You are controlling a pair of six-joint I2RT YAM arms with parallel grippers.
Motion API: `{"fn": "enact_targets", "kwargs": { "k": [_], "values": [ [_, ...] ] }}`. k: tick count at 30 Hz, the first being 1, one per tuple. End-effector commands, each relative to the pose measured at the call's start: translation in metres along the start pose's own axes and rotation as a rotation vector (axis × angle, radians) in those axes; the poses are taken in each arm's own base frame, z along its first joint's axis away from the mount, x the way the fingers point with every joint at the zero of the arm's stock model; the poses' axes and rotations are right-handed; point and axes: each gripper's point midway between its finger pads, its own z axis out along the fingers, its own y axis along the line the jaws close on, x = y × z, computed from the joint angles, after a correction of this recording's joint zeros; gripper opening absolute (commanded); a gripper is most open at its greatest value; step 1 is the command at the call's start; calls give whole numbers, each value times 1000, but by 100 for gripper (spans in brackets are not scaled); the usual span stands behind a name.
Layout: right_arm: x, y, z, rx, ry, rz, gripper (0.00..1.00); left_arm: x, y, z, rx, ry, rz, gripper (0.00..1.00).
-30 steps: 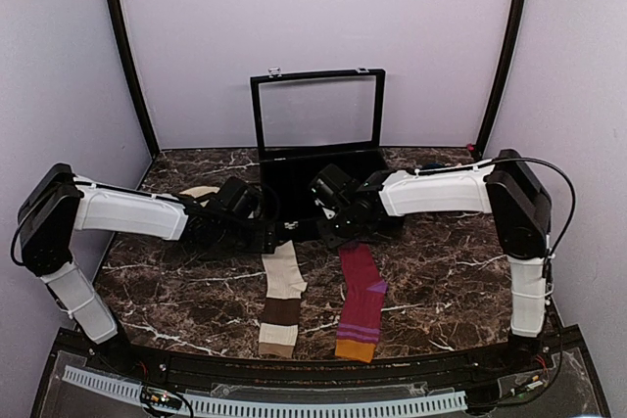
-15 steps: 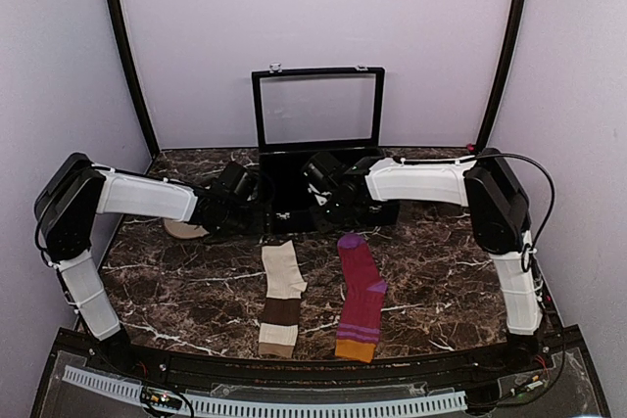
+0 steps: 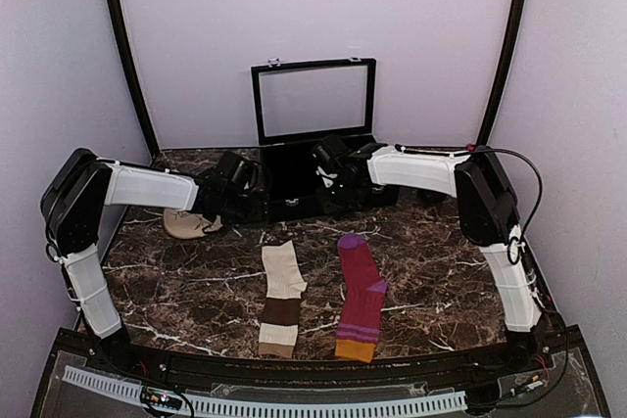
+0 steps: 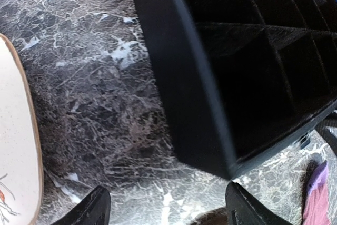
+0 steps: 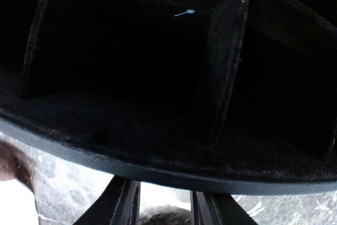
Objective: Roll the socks
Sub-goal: Move the storage box to the center of the board.
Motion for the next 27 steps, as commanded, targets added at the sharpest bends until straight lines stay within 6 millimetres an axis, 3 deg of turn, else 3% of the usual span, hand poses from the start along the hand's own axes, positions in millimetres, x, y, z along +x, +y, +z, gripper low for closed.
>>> {"fn": "enact_targets", "kwargs": {
  "k": [1, 5, 9, 16, 21, 27],
  "values": [
    [-38, -19, 5, 30, -104, 33, 32, -12, -3, -2, 18, -17, 13, 77],
    [-39, -17, 5, 18, -101, 35, 33, -13, -1, -5, 15, -19, 16, 78],
    [-33, -14, -6, 4, -104, 41, 43, -12, -2, -15, 28, -21, 13, 78],
    [-15, 3, -57, -2, -139, -13, 69, -8, 1, -46, 54, -32, 23, 78],
    [15, 19, -95, -5, -133, -77, 76, 3, 3, -72, 89, -24, 36, 79],
    [86, 44, -132, -33, -90, -180, 78, 37, -1, -93, 114, 8, 75, 79]
  ]
}}
